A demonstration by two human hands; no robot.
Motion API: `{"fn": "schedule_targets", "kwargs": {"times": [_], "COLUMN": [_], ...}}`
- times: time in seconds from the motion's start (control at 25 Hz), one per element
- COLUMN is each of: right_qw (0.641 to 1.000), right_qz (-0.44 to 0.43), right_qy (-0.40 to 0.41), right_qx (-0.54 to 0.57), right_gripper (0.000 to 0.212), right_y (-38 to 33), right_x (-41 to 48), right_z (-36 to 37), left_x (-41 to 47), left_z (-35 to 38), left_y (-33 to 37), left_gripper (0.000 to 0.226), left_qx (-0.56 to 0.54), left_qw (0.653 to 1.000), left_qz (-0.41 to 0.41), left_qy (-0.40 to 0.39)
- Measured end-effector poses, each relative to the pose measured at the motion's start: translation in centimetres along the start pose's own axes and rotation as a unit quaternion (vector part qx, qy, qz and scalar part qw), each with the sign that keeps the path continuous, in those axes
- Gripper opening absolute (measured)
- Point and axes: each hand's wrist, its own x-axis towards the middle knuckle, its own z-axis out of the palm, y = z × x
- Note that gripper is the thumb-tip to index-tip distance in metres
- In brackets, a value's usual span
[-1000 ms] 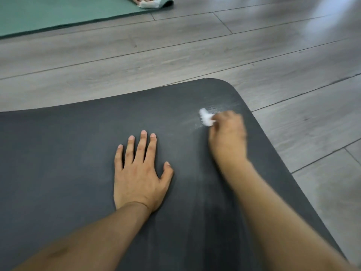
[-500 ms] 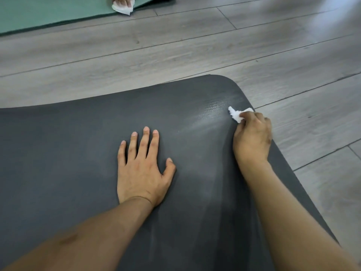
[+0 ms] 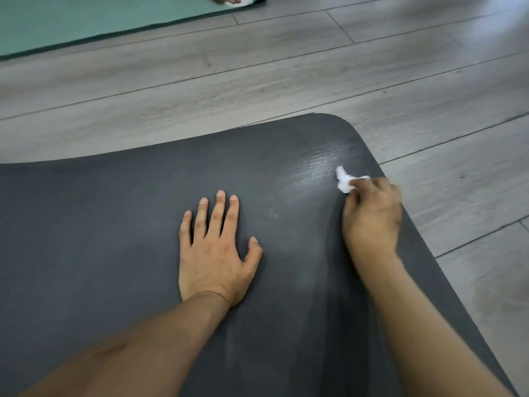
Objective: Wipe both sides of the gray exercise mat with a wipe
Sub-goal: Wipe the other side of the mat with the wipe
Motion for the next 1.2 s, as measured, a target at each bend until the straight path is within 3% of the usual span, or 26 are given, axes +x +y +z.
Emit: {"fn": "schedule_targets", "kwargs": {"times": [0.12,0.2,0.24,0.32,0.36,0.44,0.68,1.2], "right_qw": [0.961,0.926,0.938,0.987,0.997,1.000,1.000,1.000], "right_qz": [-0.242,-0.344,-0.319,-0.152,-0.074,-0.014,-0.010,-0.004], "right_qy": [-0.088,-0.130,-0.121,-0.057,-0.035,-0.011,-0.006,-0.013], "right_qx": [0.099,0.083,0.062,0.013,0.003,0.005,0.021,-0.019], "right_gripper": [0.021,0.019,0.018,0.018,0.019,0.023,0.026,0.027], "right_y": [-5.4,-4.6,-2.7,1.3,2.7,3.7,4.1,3.5], "right_x": [-5.3,-5.3,-4.2,-1.8,-1.3,-1.2,-1.4,-0.5], "right_z": [1.1,0.4,-0.2,-1.5,-2.0,-1.9,-1.1,-0.6], "left_x": [0.2,0.2,0.2,0.2,0.1,0.3,0.1,0.3], "left_z": [0.0,0.0,0.0,0.1,0.0,-0.3,-0.6,-0.4], "left_y": [-0.1,-0.1,-0.1,0.0,-0.1,0.1,0.3,0.2], "left_gripper": [0.077,0.077,0.077,0.077,0.078,0.078,0.079,0.079], "left_qx": [0.000,-0.003,-0.002,0.000,0.007,0.011,-0.006,-0.029], "left_qw": [1.000,1.000,1.000,1.000,1.000,1.000,0.999,0.999], "left_qz": [0.001,0.006,0.009,0.004,-0.001,0.003,-0.002,-0.003], "left_qy": [-0.001,-0.003,-0.006,0.000,-0.002,-0.007,-0.044,-0.029]}}
